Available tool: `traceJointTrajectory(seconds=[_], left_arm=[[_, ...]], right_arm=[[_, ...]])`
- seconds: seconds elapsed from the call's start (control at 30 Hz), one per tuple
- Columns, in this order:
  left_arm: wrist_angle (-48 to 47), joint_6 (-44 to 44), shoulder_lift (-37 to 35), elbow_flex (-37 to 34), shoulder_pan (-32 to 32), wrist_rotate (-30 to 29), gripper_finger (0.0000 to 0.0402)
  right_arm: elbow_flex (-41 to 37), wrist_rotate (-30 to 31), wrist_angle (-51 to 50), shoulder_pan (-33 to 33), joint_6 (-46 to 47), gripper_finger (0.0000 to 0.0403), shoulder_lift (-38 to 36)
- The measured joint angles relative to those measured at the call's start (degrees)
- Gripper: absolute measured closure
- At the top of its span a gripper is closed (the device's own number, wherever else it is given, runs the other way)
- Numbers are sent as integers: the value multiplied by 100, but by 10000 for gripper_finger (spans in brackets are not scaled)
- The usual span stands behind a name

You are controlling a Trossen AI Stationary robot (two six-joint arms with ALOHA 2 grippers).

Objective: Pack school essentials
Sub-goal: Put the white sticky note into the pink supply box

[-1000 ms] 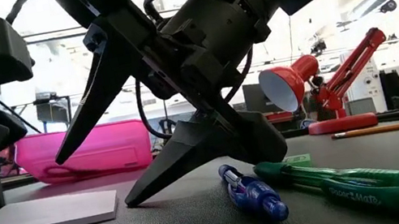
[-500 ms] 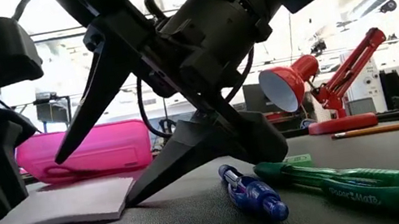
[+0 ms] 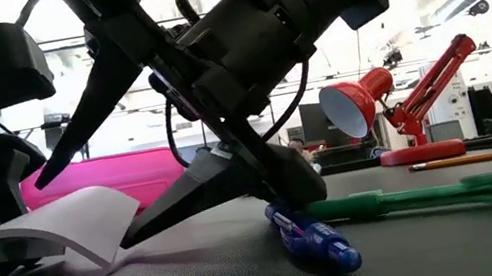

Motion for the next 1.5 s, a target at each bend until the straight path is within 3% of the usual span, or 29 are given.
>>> traceJointTrajectory(seconds=[0.87,1.2,1.33,1.5], left_arm=[[87,-2,0,-20,41,-20,279],[69,-7,0,-17,43,-8,279],[65,-7,0,-17,43,-4,279],[65,-7,-4,-17,56,11,279]], right_arm=[[382,247,45,-42,-578,174,51],[380,-385,-470,-26,-557,176,29],[380,-627,-473,-26,-666,198,29],[380,-772,-522,-26,-739,261,27]])
